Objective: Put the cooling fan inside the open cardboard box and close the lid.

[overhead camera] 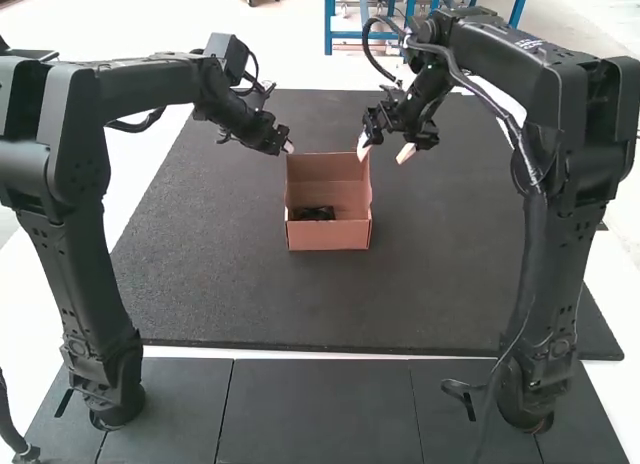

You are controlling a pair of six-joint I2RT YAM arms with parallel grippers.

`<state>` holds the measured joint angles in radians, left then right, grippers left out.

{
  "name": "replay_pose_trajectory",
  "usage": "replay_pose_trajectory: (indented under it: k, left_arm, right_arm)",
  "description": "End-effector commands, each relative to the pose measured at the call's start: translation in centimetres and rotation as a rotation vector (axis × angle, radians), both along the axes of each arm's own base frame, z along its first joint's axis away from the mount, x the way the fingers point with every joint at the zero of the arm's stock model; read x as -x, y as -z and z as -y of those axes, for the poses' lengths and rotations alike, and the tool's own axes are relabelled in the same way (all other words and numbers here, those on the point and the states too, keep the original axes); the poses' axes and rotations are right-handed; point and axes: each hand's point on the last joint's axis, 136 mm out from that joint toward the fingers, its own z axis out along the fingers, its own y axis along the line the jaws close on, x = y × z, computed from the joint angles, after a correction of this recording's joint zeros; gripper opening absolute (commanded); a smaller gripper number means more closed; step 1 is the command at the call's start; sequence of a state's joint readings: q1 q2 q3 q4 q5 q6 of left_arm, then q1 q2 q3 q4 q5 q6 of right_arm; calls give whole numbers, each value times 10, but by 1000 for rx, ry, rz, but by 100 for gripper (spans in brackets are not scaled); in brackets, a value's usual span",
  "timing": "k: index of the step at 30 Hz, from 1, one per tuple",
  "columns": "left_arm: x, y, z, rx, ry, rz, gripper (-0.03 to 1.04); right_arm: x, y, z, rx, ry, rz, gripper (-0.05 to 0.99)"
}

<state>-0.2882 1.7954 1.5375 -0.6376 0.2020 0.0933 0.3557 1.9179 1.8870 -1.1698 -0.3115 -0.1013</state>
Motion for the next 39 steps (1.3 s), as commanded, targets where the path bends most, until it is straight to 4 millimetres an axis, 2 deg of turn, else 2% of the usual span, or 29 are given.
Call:
replay_pose_trajectory:
  k: [1,12,23,32,39]
  left_arm:
    - [-5,-15,7,6,16,41,96]
    - [12,3,12,-15,42,-28,96]
    - [35,46,5,-41,47,-129,96]
    - [49,62,10,-58,69,-162,96]
    - [63,79,23,-68,107,-180,96]
  right_arm:
    - [3,-43,0,-57,-4,96,90]
    - [8,-49,2,-62,-3,106,90]
    - [18,-59,4,-79,-5,141,90]
    - [24,-62,7,-97,-3,198,90]
    - [32,-58,10,-94,-2,183,90]
